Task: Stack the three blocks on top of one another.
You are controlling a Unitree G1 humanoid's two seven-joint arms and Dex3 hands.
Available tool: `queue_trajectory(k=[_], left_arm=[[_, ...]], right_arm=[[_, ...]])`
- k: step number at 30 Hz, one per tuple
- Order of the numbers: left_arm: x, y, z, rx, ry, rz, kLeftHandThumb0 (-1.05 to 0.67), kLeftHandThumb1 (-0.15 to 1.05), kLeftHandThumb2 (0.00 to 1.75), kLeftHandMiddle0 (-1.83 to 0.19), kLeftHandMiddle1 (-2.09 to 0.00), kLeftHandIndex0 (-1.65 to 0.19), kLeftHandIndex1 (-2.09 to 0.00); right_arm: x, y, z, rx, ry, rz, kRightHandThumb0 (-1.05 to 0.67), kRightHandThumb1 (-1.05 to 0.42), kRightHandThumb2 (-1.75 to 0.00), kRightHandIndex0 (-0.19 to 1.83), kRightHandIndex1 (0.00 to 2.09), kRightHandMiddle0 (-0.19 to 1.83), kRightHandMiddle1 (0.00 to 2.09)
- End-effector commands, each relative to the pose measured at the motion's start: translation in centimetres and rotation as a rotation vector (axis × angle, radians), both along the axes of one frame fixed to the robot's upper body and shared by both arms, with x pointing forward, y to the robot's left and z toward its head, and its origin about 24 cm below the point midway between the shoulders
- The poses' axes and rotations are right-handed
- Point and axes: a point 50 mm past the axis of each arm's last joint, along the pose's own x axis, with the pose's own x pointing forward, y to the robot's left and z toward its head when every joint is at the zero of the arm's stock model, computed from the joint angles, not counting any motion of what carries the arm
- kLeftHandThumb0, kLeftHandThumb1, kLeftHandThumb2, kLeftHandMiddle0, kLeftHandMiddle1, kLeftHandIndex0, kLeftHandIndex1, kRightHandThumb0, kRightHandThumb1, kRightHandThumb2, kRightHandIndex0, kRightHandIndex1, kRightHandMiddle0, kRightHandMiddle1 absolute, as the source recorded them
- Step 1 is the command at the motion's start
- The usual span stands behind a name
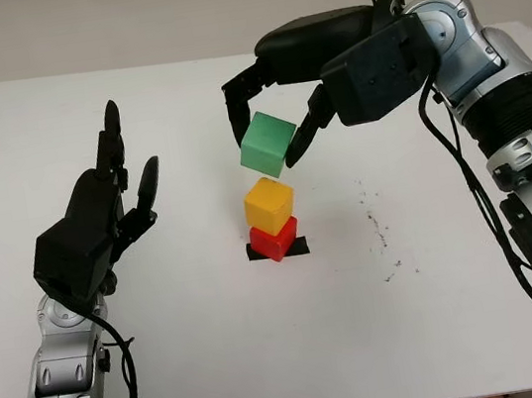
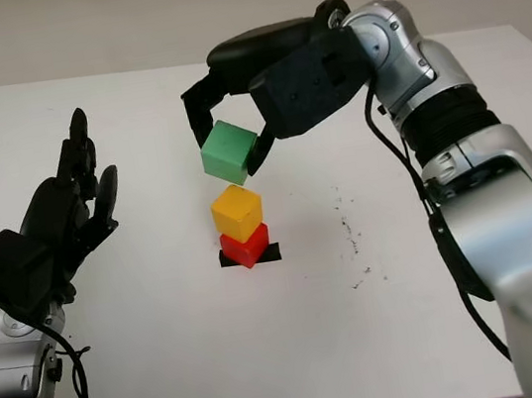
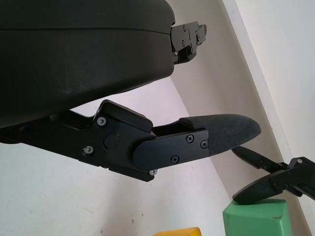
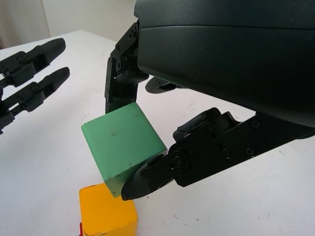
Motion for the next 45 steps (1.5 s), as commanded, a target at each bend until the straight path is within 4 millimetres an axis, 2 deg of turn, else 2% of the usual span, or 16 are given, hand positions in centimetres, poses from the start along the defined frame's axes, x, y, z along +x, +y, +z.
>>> queue_trajectory(k=[1,10,25,35,45], left_arm=[[-0.2,-0.1,0.2,0.000,-0.016,-0.002,-0.82,1.05,0.63,0.19,-0.01,0.19,0.00],[-0.2,-0.1,0.3,0.007,-0.017,-0.009,-0.81,1.05,0.63,0.19,0.00,0.19,0.00],[-0.3,-0.1,0.4,0.007,-0.017,-0.013,-0.80,1.05,0.63,0.19,0.00,0.19,0.00],[-0.4,-0.1,0.4,0.007,-0.012,-0.016,-0.80,1.05,0.62,0.19,0.00,0.19,0.00],[-0.4,-0.1,0.3,0.006,-0.010,-0.020,-0.80,1.05,0.62,0.19,0.00,0.19,0.00]], right_arm=[[-0.1,0.1,0.2,-0.003,-0.012,0.010,-0.45,-0.91,-0.05,0.39,0.06,0.44,1.48],[-0.2,0.3,-0.1,-0.001,0.028,0.017,-0.46,-0.92,-0.06,0.38,0.05,0.44,1.49],[0.1,-0.1,-0.8,0.041,0.190,-0.038,-0.49,-0.92,-0.05,0.38,0.06,0.44,1.48],[0.2,-0.1,-1.5,0.042,0.195,-0.071,-0.47,-0.93,-0.06,0.36,0.05,0.42,1.45],[0.3,0.1,-2.1,0.053,0.193,-0.067,-0.48,-0.94,-0.05,0.36,0.05,0.42,1.50]])
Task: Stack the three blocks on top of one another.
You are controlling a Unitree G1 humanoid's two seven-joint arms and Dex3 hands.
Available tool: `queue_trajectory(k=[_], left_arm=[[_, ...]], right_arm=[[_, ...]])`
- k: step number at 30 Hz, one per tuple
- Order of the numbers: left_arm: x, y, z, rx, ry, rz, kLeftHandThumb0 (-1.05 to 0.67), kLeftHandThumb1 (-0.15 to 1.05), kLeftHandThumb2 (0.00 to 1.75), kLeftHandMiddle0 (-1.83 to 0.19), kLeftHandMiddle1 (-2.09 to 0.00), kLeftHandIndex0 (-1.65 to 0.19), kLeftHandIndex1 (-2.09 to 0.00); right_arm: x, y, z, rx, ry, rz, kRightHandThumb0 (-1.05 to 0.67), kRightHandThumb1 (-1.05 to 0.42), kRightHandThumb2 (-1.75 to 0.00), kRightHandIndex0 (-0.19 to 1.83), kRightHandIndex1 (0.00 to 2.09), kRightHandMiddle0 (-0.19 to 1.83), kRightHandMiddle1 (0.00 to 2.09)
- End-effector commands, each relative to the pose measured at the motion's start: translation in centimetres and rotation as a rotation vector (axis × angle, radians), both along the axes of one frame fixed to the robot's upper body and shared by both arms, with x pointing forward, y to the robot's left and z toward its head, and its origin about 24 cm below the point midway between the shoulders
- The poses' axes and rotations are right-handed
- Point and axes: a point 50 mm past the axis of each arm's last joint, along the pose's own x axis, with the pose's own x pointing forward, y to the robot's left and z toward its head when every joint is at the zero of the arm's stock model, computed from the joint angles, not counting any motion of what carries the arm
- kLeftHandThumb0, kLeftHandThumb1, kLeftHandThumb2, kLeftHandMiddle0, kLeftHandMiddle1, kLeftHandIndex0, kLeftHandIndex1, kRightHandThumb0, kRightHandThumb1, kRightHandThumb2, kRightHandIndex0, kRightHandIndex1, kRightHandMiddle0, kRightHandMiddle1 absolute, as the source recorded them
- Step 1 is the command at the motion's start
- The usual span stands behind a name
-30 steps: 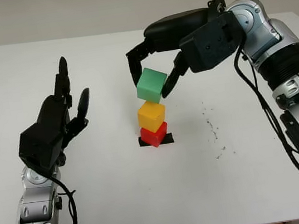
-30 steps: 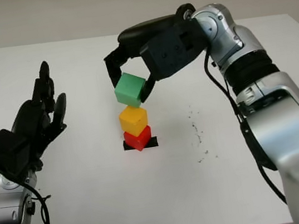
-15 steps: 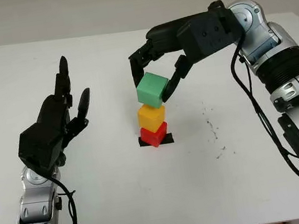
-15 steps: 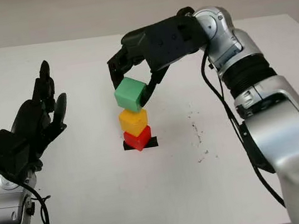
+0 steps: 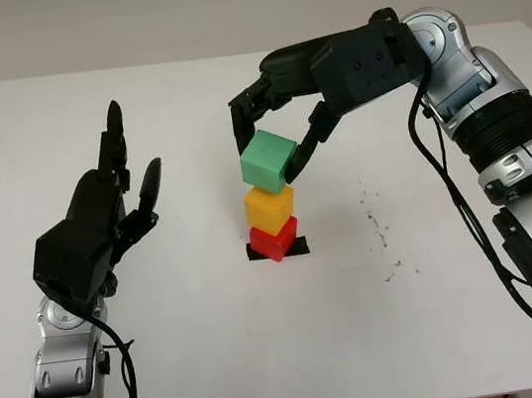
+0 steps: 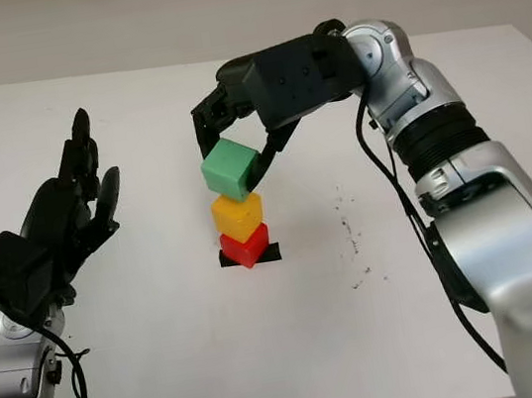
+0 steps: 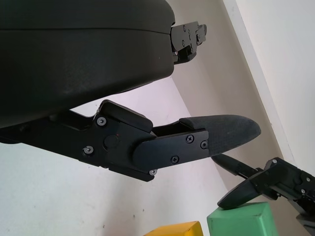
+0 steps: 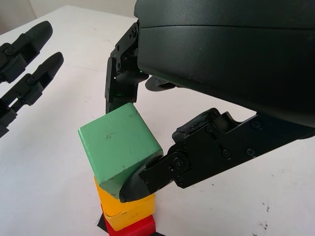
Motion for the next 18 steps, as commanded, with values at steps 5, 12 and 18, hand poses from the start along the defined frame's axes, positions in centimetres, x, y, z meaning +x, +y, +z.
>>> queue_trajectory(k=[5,12,18], left_arm=[[-0.22,-0.01,0.32,0.000,-0.012,-0.004,-0.80,1.05,0.62,0.19,0.00,0.19,0.00],[-0.27,-0.07,0.26,0.011,-0.012,0.005,-0.79,1.05,0.63,0.19,-0.01,0.19,0.00],[-0.32,-0.02,0.26,0.012,-0.011,0.005,-0.80,1.05,0.63,0.19,-0.01,0.19,0.00]], right_arm=[[-0.02,0.05,-0.55,0.009,0.013,0.007,-0.48,-0.93,-0.05,0.36,0.05,0.43,1.52],[-0.06,0.13,-0.61,-0.016,0.006,0.007,-0.50,-0.93,-0.05,0.36,0.05,0.43,1.52],[-0.06,0.13,-0.90,-0.035,0.009,0.007,-0.51,-0.93,-0.05,0.36,0.05,0.43,1.49]])
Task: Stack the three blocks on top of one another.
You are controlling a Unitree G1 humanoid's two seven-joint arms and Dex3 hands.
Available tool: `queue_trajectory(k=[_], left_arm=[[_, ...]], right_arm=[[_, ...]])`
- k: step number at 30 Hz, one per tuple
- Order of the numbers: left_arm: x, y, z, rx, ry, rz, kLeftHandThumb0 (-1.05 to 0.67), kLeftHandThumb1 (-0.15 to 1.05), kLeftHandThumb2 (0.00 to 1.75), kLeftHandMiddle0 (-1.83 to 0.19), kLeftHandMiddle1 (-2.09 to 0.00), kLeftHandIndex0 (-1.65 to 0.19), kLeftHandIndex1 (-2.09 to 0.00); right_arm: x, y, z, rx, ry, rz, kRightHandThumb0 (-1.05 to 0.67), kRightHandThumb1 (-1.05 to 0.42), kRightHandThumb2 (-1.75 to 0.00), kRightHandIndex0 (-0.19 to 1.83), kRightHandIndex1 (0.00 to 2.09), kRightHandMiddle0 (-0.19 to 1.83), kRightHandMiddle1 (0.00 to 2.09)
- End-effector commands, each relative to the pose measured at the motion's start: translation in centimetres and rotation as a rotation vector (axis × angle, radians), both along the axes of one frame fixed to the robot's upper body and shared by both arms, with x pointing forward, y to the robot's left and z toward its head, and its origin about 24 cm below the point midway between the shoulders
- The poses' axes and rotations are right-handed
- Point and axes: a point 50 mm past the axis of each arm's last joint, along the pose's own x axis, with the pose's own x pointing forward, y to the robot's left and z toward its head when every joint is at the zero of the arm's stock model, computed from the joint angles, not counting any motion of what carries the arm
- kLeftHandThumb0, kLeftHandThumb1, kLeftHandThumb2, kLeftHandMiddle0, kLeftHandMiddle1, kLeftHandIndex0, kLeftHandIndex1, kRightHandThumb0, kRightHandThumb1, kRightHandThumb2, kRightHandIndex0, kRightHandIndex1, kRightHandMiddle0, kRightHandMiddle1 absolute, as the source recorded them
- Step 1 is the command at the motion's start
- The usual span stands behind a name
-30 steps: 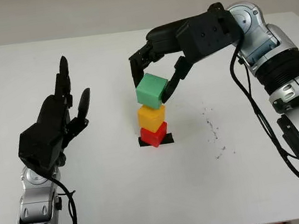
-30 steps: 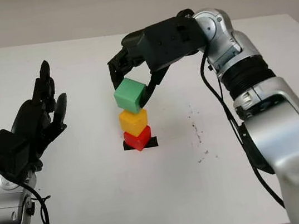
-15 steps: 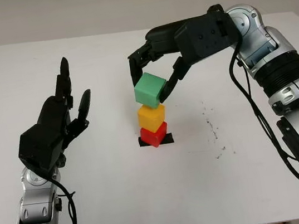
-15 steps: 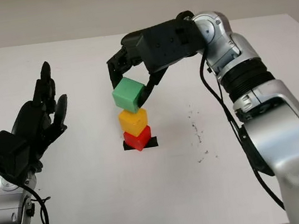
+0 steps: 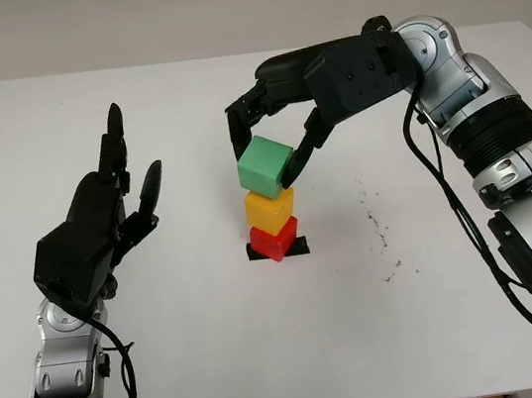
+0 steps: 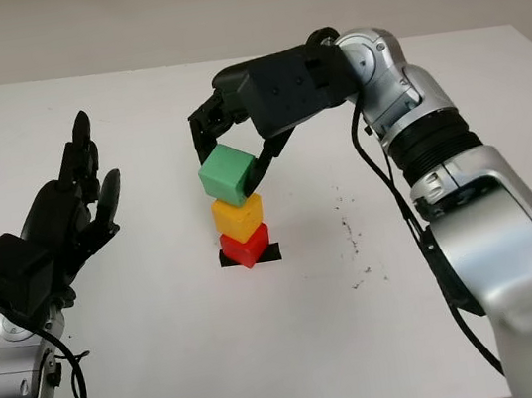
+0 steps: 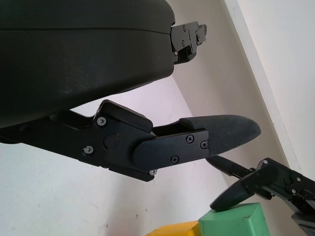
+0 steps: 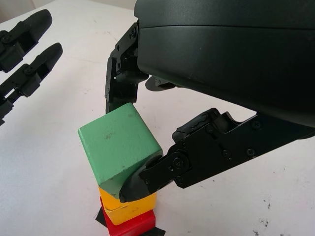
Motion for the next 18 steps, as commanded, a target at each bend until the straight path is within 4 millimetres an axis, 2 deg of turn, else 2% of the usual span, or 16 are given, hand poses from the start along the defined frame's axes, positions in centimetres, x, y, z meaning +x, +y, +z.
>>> queue_trajectory(k=[1,18], left_arm=[[-0.18,-0.04,0.38,0.004,-0.014,-0.002,-0.80,1.05,0.63,0.19,0.00,0.19,0.00],[-0.19,-0.08,0.42,0.001,-0.008,-0.003,-0.79,1.05,0.62,0.19,0.00,0.19,0.00]], right_arm=[[-0.05,-0.16,-0.22,-0.004,0.002,0.002,-0.51,-0.93,-0.05,0.37,0.05,0.43,1.49],[0.01,-0.60,-0.88,-0.004,0.041,-0.004,-0.53,-0.93,-0.05,0.36,0.05,0.45,1.47]])
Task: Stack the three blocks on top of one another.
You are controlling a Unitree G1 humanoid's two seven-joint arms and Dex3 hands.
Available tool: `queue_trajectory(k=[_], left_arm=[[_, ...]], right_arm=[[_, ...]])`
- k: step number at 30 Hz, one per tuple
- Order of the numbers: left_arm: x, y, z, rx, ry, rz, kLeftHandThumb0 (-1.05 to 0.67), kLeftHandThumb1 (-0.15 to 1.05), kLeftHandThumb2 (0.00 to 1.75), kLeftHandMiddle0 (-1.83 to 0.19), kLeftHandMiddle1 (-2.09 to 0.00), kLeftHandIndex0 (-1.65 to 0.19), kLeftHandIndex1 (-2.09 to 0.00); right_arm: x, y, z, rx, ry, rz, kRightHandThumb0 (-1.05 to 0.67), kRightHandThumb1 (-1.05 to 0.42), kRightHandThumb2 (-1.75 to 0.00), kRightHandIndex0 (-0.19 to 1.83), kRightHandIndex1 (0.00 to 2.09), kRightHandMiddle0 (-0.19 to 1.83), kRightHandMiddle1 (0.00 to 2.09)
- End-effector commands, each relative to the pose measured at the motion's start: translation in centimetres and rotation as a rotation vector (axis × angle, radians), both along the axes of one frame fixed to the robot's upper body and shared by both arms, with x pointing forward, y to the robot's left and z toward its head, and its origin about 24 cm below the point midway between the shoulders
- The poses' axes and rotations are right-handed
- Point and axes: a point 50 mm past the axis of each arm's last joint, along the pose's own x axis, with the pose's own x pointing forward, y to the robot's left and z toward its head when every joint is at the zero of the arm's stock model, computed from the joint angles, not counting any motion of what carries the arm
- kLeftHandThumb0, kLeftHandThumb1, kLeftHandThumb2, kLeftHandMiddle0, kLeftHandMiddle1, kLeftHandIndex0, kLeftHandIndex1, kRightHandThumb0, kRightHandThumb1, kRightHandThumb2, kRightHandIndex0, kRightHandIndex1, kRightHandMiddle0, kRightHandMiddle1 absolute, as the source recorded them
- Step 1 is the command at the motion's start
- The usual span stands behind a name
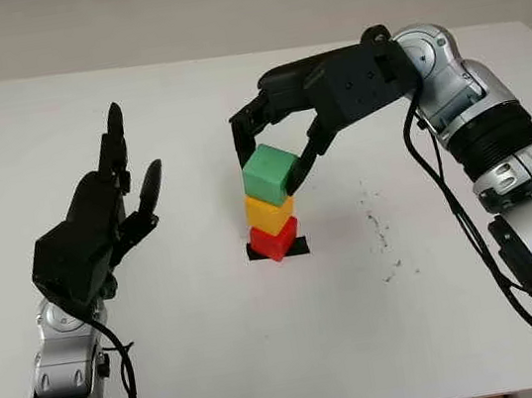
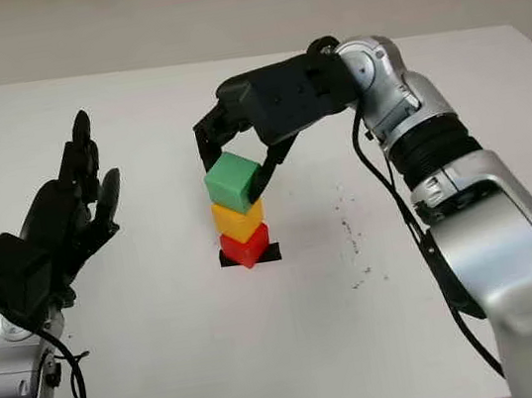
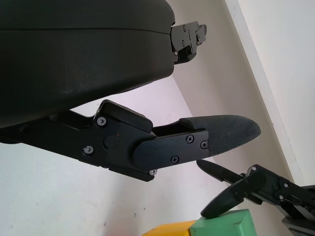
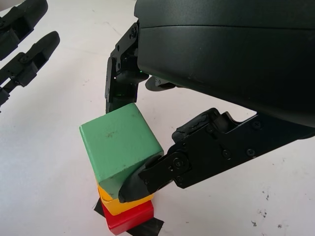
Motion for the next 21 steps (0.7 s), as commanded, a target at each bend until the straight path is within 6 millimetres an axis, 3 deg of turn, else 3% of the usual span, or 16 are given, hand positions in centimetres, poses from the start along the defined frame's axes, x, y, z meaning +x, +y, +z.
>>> queue_trajectory(k=[1,17,21], left_arm=[[-0.17,-0.04,0.28,0.008,-0.014,-0.002,-0.79,1.05,0.62,0.19,0.00,0.19,0.00],[-0.25,-0.08,0.25,0.014,-0.010,0.000,-0.79,1.05,0.62,0.19,0.00,0.19,0.00],[-0.21,-0.07,0.26,0.015,-0.005,0.000,-0.79,1.05,0.61,0.19,0.00,0.19,0.00]], right_arm=[[0.04,-0.42,-0.22,0.011,0.015,-0.005,-0.52,-0.93,-0.05,0.36,0.05,0.45,1.47],[0.06,-0.50,-0.39,0.033,0.009,-0.015,-0.51,-0.94,-0.06,0.35,0.05,0.45,1.46],[0.07,-0.52,-0.26,0.044,0.002,-0.029,-0.51,-0.90,-0.05,0.29,0.02,0.27,1.31]])
